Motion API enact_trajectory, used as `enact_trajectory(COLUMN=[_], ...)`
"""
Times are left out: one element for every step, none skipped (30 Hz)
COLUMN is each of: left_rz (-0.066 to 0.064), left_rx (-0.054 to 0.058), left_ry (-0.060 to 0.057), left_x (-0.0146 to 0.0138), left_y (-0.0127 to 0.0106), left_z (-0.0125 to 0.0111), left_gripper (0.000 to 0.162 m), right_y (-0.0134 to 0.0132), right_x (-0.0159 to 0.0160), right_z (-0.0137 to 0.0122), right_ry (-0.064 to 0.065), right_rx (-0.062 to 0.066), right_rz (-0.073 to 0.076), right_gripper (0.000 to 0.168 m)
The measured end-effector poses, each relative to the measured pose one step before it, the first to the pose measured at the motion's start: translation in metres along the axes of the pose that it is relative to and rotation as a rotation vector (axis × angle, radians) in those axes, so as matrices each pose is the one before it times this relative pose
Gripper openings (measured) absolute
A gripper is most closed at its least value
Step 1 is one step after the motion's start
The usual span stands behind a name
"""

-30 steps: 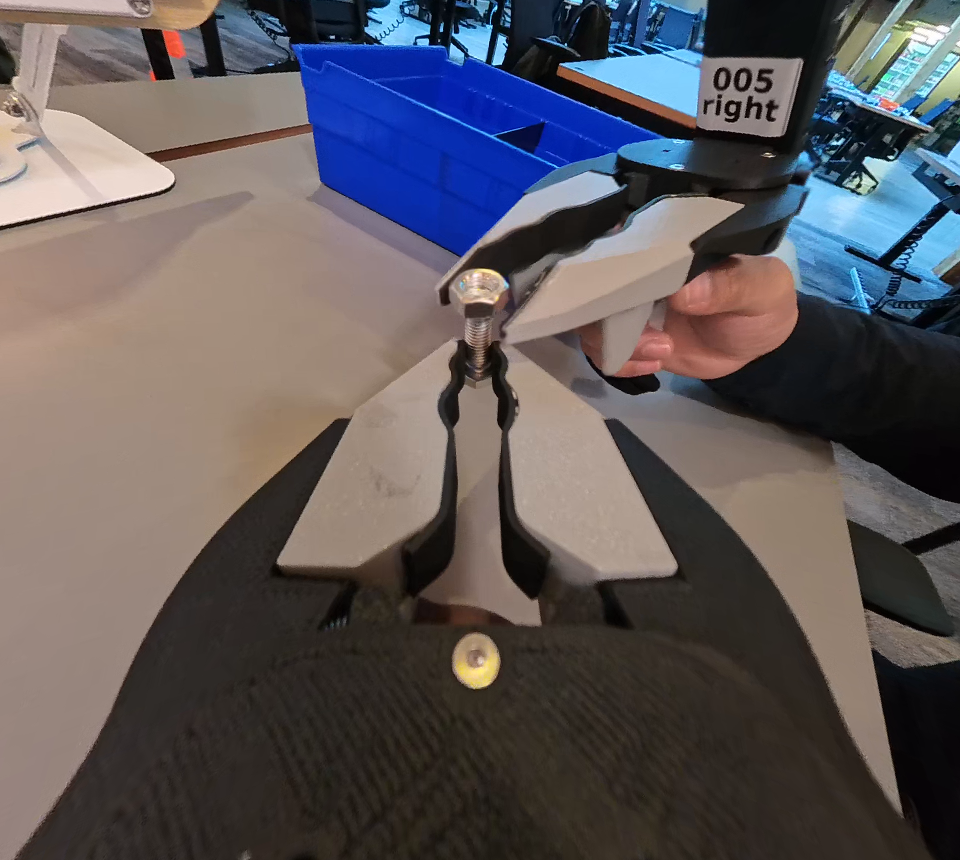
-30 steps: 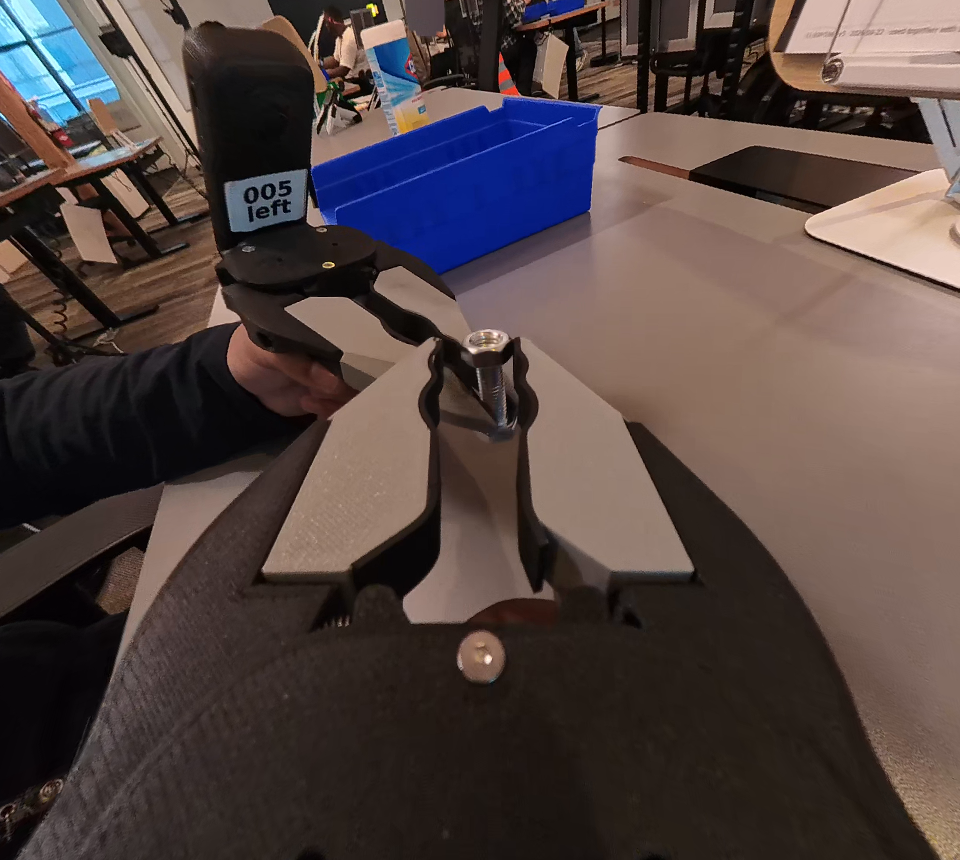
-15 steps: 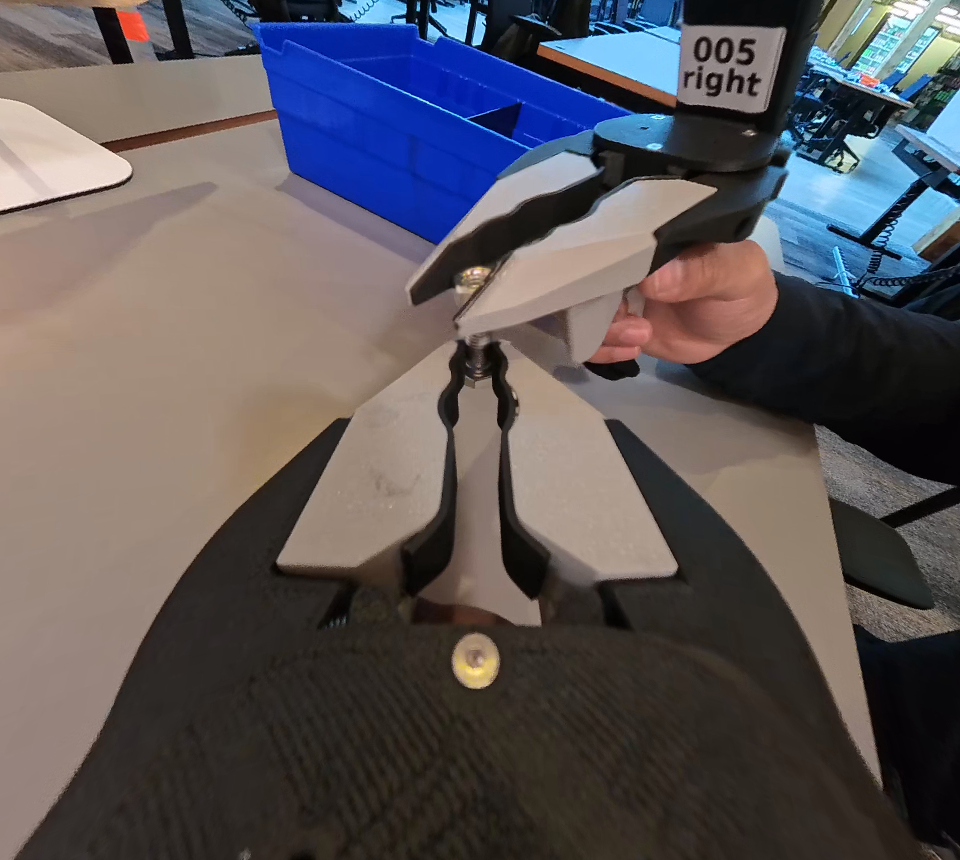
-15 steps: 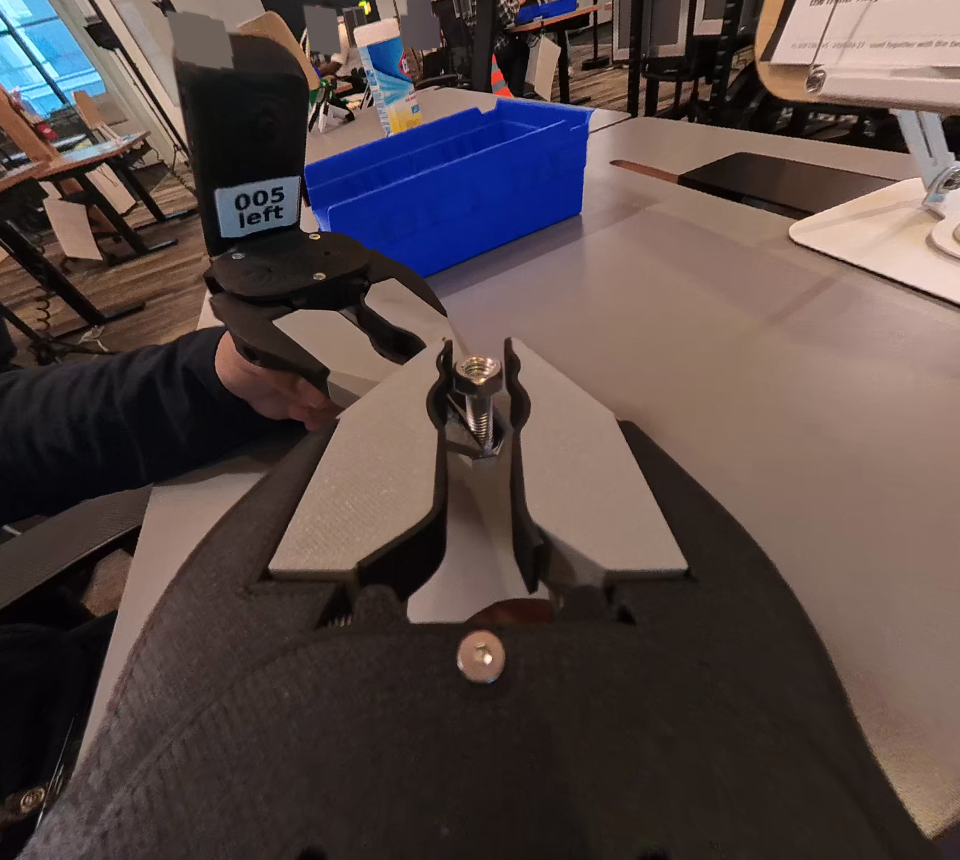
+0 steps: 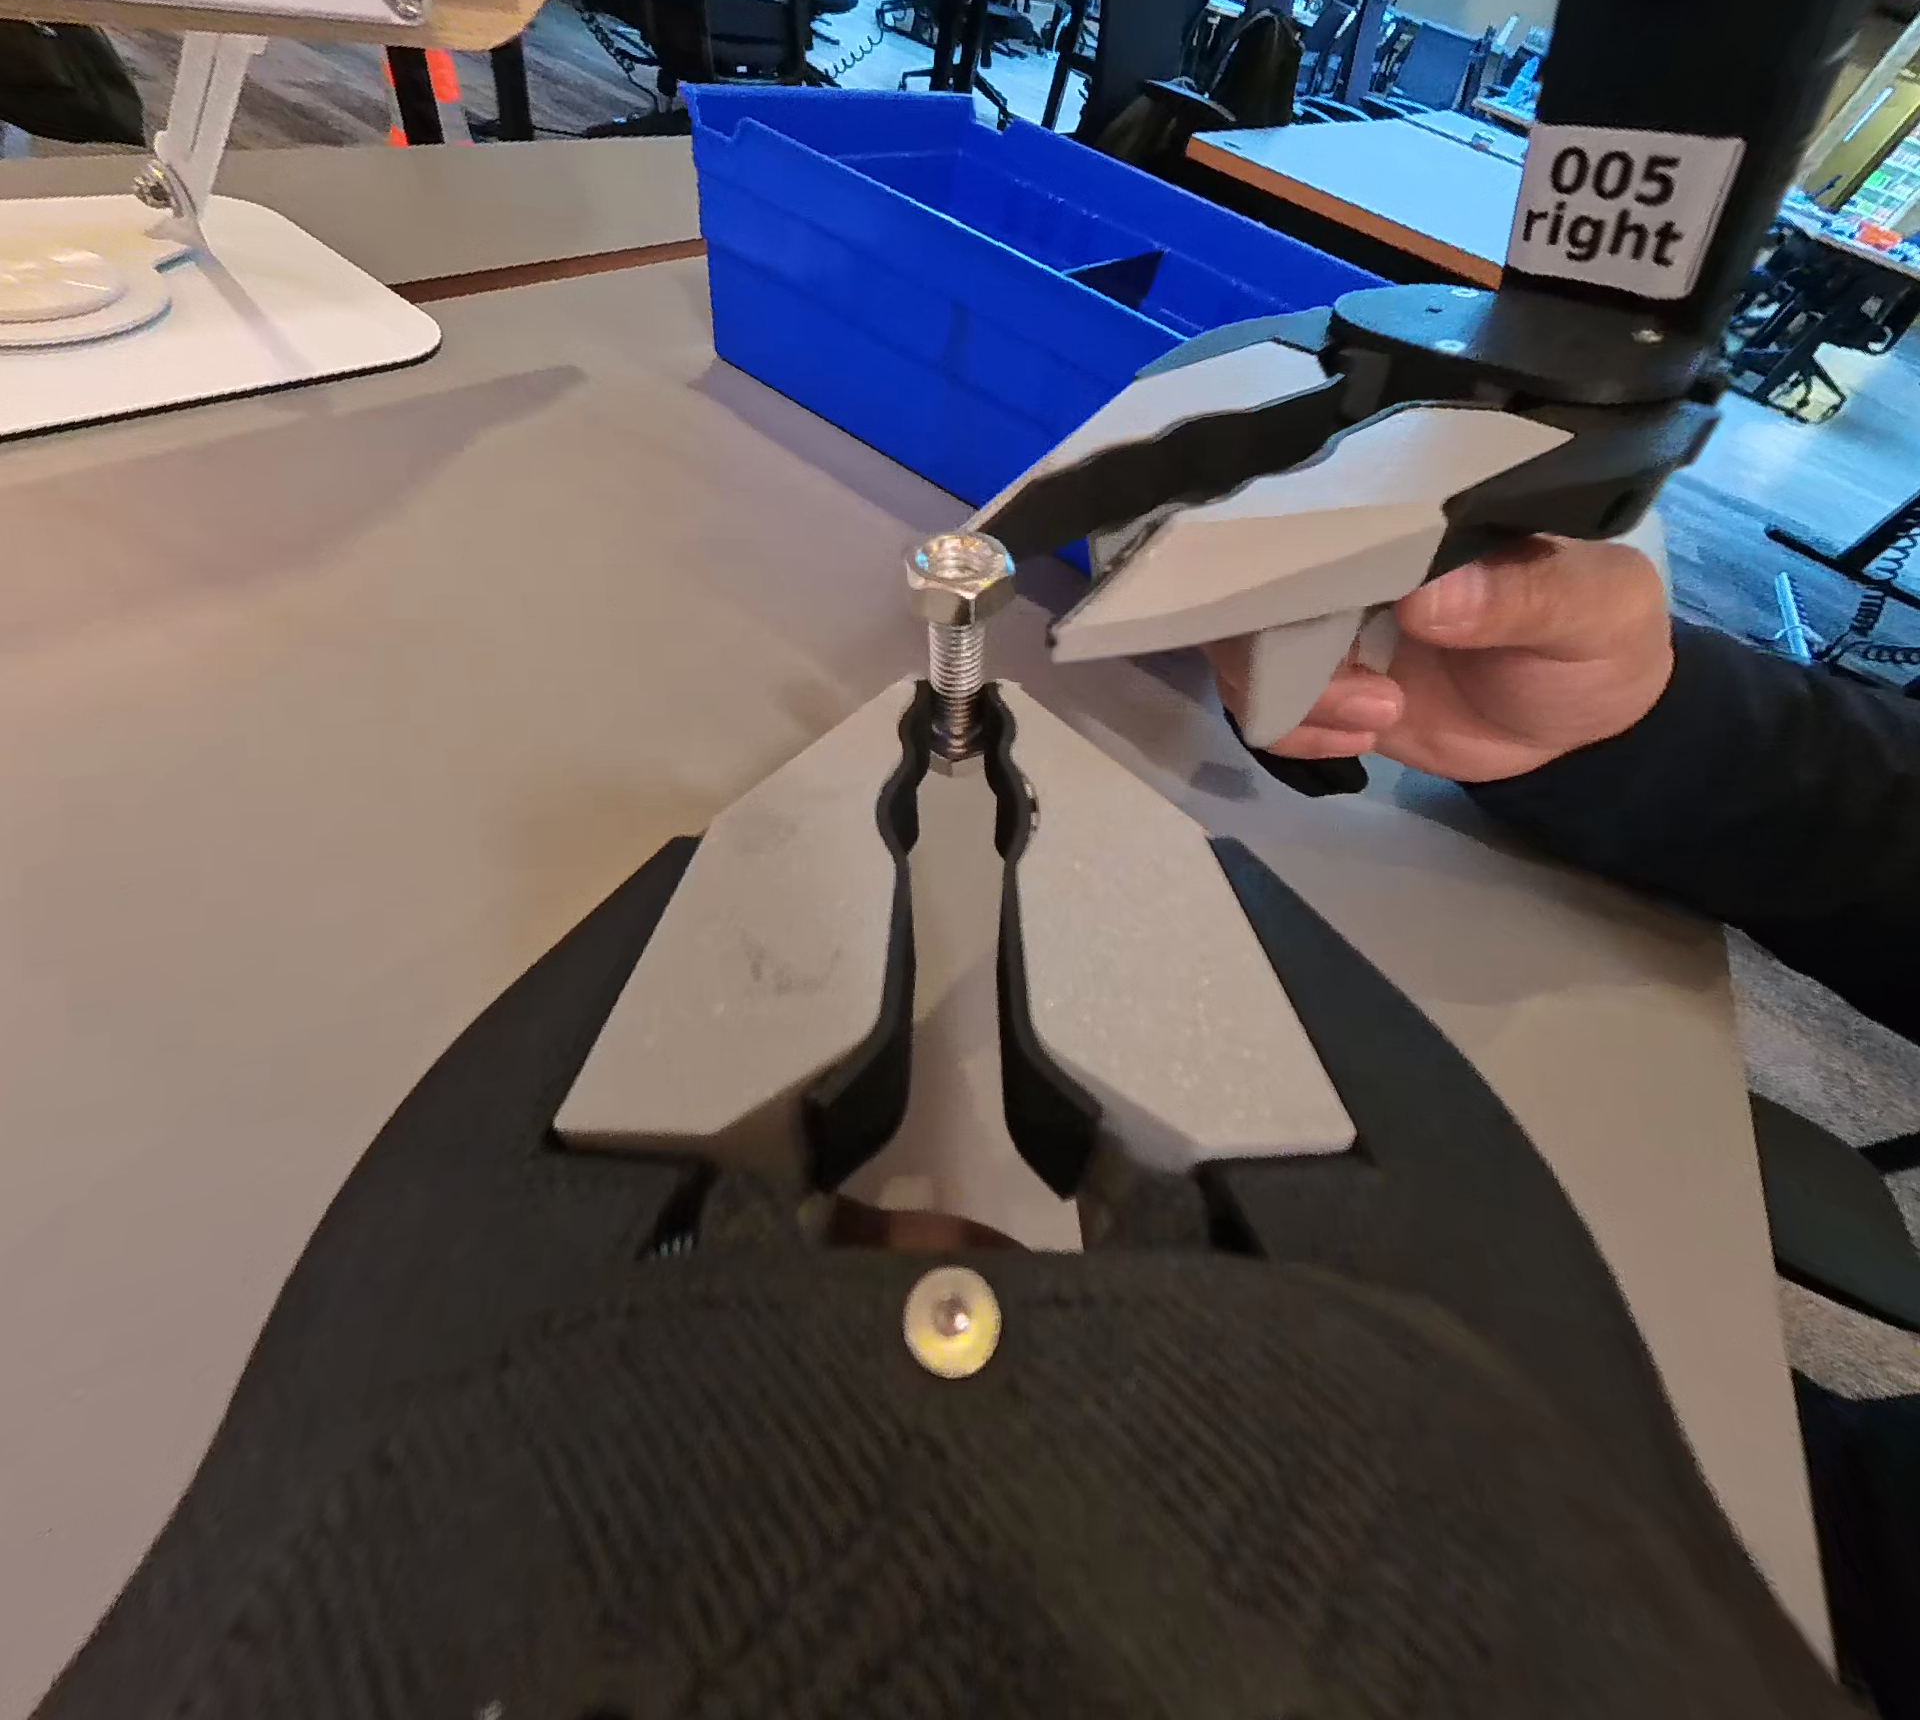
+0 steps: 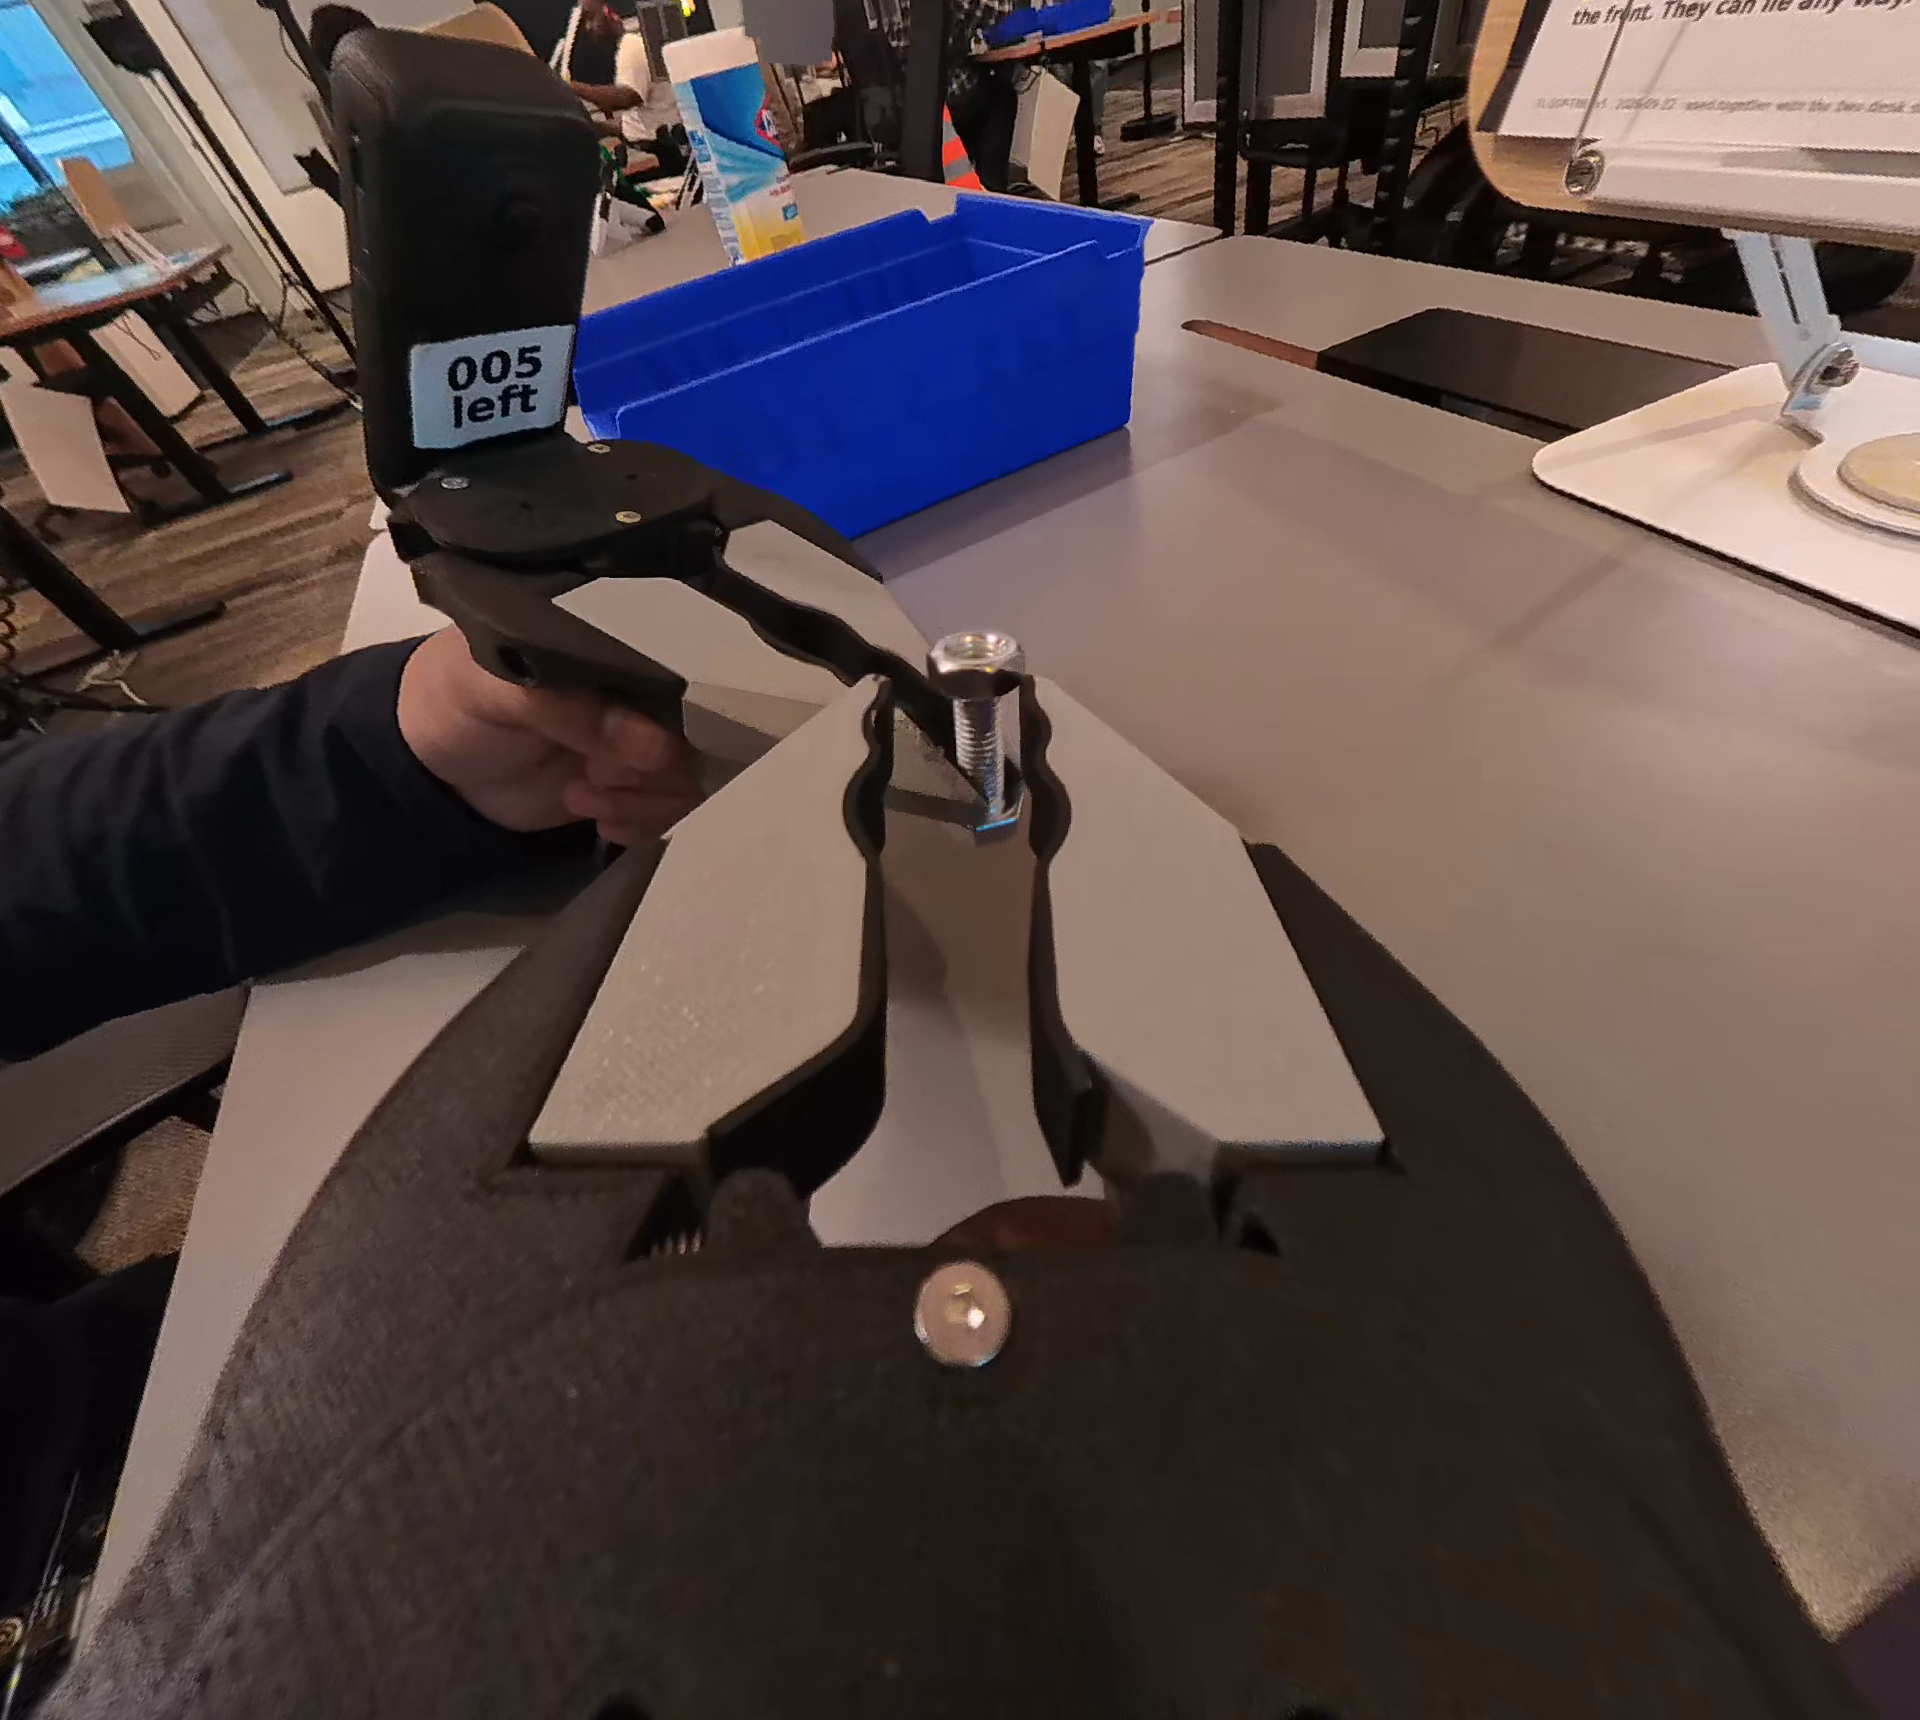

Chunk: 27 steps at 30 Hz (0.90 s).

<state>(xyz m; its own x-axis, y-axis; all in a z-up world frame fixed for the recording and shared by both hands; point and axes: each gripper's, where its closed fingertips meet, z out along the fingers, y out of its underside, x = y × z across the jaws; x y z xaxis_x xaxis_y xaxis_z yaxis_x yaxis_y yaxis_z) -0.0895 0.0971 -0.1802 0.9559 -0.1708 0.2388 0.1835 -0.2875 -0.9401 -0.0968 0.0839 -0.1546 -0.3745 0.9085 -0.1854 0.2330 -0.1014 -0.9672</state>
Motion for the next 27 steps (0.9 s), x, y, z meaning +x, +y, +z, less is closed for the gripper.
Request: enact_trajectory(left_rz=[0.0079,0.0065,0.0062,0.0064,0.0063,0.0061,0.0079,0.0097,0.0079,0.0029,-0.0047,-0.0080,-0.0064,-0.0047,-0.0016,0.0011,0.0013,-0.0019,-0.0094,-0.0144,-0.0127,-0.0089,-0.0056,-0.0044,-0.0034,0.0007,0.0037], left_rx=[-0.0063,-0.0034,-0.0036,-0.0039,-0.0053,-0.0051,-0.0013,-0.0008,0.0002,0.0017,-0.0009,0.0009,0.0033,0.0025,0.0008,-0.0022,-0.0034,-0.0003,0.0037,0.0064,0.0040,0.0046,0.0027,-0.0007,0.0024,0.0008,-0.0035], left_ry=[0.0035,0.0057,0.0083,0.0024,0.0035,0.0091,0.0085,0.0084,0.0084,-0.0004,0.0069,0.0076,0.0062,0.0030,-0.0030,-0.0108,-0.0209,-0.0190,-0.0116,-0.0097,-0.0097,-0.0159,-0.0115,-0.0004,0.0000,0.0000,0.0044], left_x=[0.00149,0.00186,0.00234,0.00181,0.00180,0.00259,0.00269,0.00261,0.00247,0.00014,0.00056,0.00031,0.00038,0.00005,-0.00066,-0.00178,-0.00352,-0.00381,-0.00314,-0.00316,-0.00320,-0.00369,-0.00290,-0.00080,-0.00030,0.00027,0.00126], left_y=[0.00119,0.00088,0.00091,0.00113,0.00119,0.00103,0.00041,0.00031,0.00001,-0.00028,0.00007,-0.00003,-0.00033,-0.00025,0.00001,0.00042,0.00074,0.00018,-0.00030,-0.00083,-0.00056,-0.00070,-0.00033,0.00004,-0.00036,-0.00015,0.00057], left_z=[0.00068,0.00049,0.00050,0.00042,0.00025,0.00033,0.00034,0.00051,0.00050,0.00021,-0.00006,-0.00016,-0.00021,0.00001,0.00010,0.00004,-0.00011,-0.00042,-0.00070,-0.00088,-0.00090,-0.00094,-0.00072,-0.00043,-0.00024,0.00009,0.00033], left_gripper=[0.007,0.007,0.007,0.007,0.007,0.006,0.007,0.007,0.007,0.007,0.007,0.007,0.007,0.007,0.007,0.007,0.007,0.007,0.007,0.007,0.007,0.007,0.007,0.007,0.007,0.006,0.007], right_y=[0.00088,0.00104,0.00090,0.00131,0.00123,0.00102,0.00053,0.00037,-0.00005,0.00001,0.00008,-0.00020,-0.00033,-0.00015,-0.00017,-0.00085,-0.00155,-0.00141,-0.00109,-0.00081,-0.00071,-0.00037,-0.00003,0.00007,0.00036,0.00041,0.00050], right_x=[-0.00059,-0.00084,-0.00098,-0.00075,-0.00101,-0.00133,-0.00053,-0.00015,-0.00015,-0.00005,-0.00026,-0.00033,-0.00006,0.00059,0.00134,0.00192,0.00180,0.00108,0.00085,0.00105,0.00114,0.00072,-0.00003,-0.00066,-0.00089,-0.00088,-0.00088], right_z=[0.00082,0.00070,0.00083,0.00088,0.00107,0.00121,0.00100,0.00041,-0.00017,-0.00026,-0.00029,-0.00021,-0.00034,-0.00034,-0.00043,-0.00077,-0.00102,-0.00110,-0.00119,-0.00095,-0.00070,-0.00041,-0.00016,0.00026,0.00045,0.00053,0.00063], right_ry=[0.0038,0.0005,-0.0015,-0.0009,-0.0027,-0.0034,0.0019,0.0044,0.0045,0.0026,-0.0016,-0.0048,-0.0054,-0.0024,0.0024,0.0056,0.0048,0.0003,0.0001,0.0041,0.0067,0.0053,0.0014,-0.0013,-0.0019,-0.0014,-0.0007], right_rx=[-0.0055,-0.0062,-0.0058,-0.0064,-0.0062,-0.0039,-0.0014,-0.0013,-0.0010,-0.0020,-0.0025,-0.0003,0.0012,0.0011,0.0019,0.0068,0.0092,0.0067,0.0041,0.0031,0.0026,0.0014,0.0002,-0.0001,-0.0008,-0.0019,-0.0018], right_rz=[-0.0089,-0.0093,-0.0076,-0.0057,-0.0045,-0.0029,-0.0033,-0.0077,-0.0098,-0.0075,-0.0019,0.0033,0.0060,0.0075,0.0088,0.0104,0.0109,0.0078,0.0032,-0.0006,-0.0026,-0.0030,-0.0026,-0.0023,-0.0033,-0.0047,-0.0058], right_gripper=[0.021,0.020,0.021,0.021,0.021,0.020,0.019,0.017,0.017,0.017,0.017,0.017,0.017,0.017,0.017,0.020,0.023,0.023,0.023,0.022,0.022,0.022,0.021,0.021,0.020,0.020,0.019])
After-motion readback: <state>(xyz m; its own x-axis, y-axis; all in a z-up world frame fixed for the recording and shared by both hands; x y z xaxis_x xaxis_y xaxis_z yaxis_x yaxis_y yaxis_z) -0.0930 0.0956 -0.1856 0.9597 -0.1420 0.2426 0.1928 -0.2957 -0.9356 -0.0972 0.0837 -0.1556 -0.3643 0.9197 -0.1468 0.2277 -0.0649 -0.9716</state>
